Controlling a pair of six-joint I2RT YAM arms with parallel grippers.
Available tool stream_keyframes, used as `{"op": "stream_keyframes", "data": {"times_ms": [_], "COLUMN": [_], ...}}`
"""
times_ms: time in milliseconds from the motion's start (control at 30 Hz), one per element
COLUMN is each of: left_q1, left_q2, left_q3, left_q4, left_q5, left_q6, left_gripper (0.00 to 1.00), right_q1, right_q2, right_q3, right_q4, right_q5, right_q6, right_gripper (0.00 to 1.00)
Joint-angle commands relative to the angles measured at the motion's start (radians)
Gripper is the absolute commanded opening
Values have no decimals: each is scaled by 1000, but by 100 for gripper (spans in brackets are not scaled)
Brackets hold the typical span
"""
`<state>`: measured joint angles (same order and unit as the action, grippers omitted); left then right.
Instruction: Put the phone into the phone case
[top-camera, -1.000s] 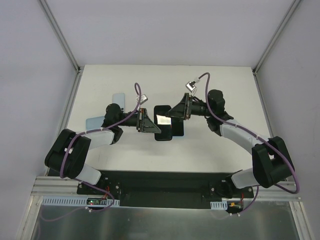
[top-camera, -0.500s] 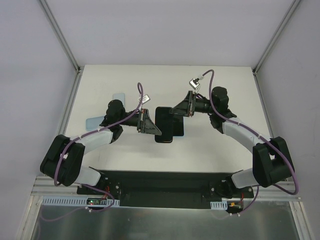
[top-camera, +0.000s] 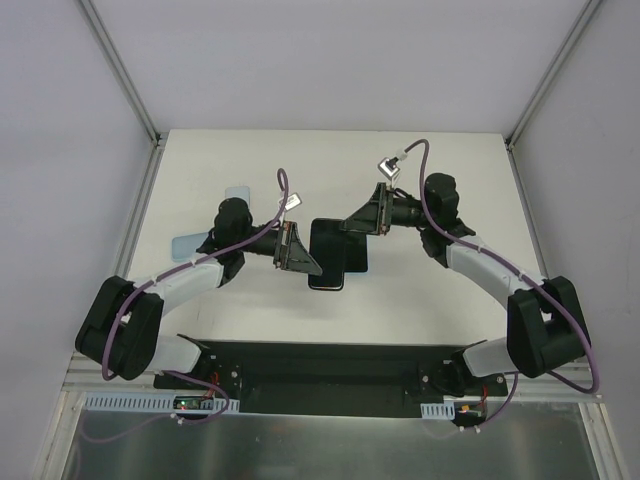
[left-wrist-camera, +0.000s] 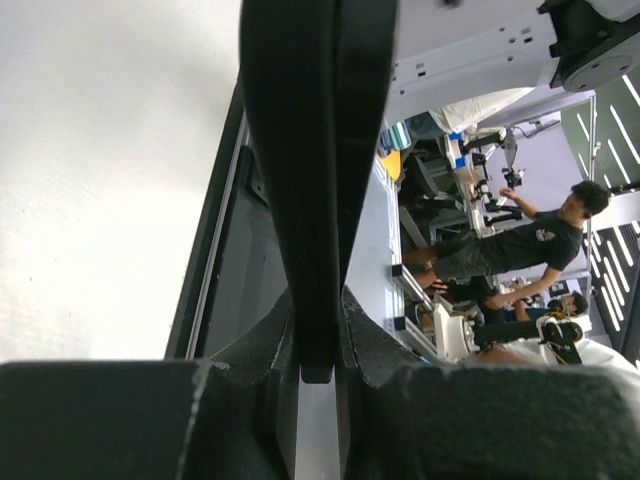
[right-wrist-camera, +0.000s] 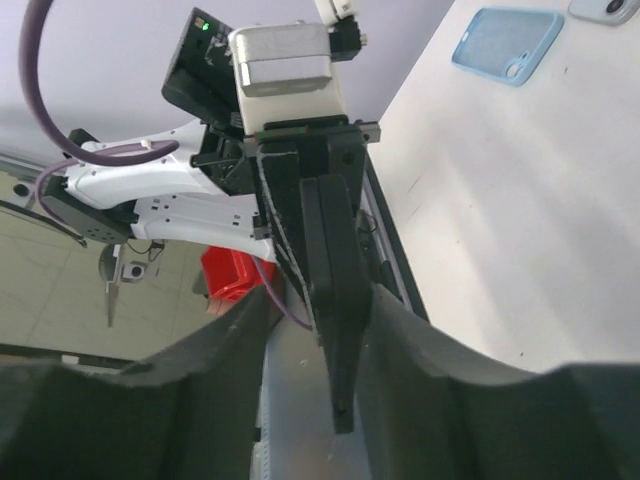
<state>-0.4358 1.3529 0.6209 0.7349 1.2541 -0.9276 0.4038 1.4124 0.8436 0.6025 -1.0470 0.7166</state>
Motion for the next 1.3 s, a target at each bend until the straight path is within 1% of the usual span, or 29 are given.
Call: {"op": "stream_keyframes", "data": {"times_ms": [0,33,100,200,267,333,367,400,500,600,633,667,700,767,800,967,1067,1100,1200,1267], "left_q1": [-7,-7,-7,-7,-7,-7,-7,-7,-7,-7,-7,-7,-7,-7,-7,-7,-7,-7,-7,-7], "left_q2": [-37,-43,-46,-51,-52,-54,-52,-52,-48,-44,-43,-40,-38,-37,-35,-35,-40,-44,-55,-58], "left_q3": [19,22,25,23,26,26,28,30,33,42,43,49,53,65,68,79,85,86,91,94], "left_q4": [-146,-169,-203,-206,-207,-207,-210,-212,-219,-224,-227,-230,-236,-270,-281,-315,-315,-315,-315,-315], "left_q5": [34,33,31,27,27,31,31,30,24,18,19,21,19,18,16,11,2,-4,-16,-24], "left_q6": [91,107,127,131,131,131,133,134,134,133,134,133,136,150,154,173,176,176,176,173], "left_gripper": [0,0,0,0,0,0,0,0,0,0,0,0,0,0,0,0,0,0,0,0], "right_q1": [-13,-11,-10,-6,-3,-2,-2,0,1,6,9,15,20,26,24,39,58,64,84,92], "right_q2": [-69,-64,-58,-44,-32,-29,-24,-26,-32,-44,-52,-56,-59,-66,-63,-52,-36,-35,-44,-53], "right_q3": [72,75,77,72,69,69,69,72,71,75,83,90,109,123,129,135,132,129,111,100], "right_q4": [77,77,77,77,79,82,83,85,80,10,-28,-120,-166,-236,-237,-237,-224,-219,-202,-198], "right_q5": [-24,-16,-10,-5,-10,-18,-21,-28,-39,-24,-15,-5,10,18,10,-4,-44,-56,-76,-80], "right_q6": [55,64,78,72,66,58,55,40,3,-52,-119,-153,-189,-230,-227,-218,-204,-206,-204,-204], "right_gripper": [50,51,49,33,31,23,18,9,1,1,1,2,11,23,27,28,33,38,42,42]}}
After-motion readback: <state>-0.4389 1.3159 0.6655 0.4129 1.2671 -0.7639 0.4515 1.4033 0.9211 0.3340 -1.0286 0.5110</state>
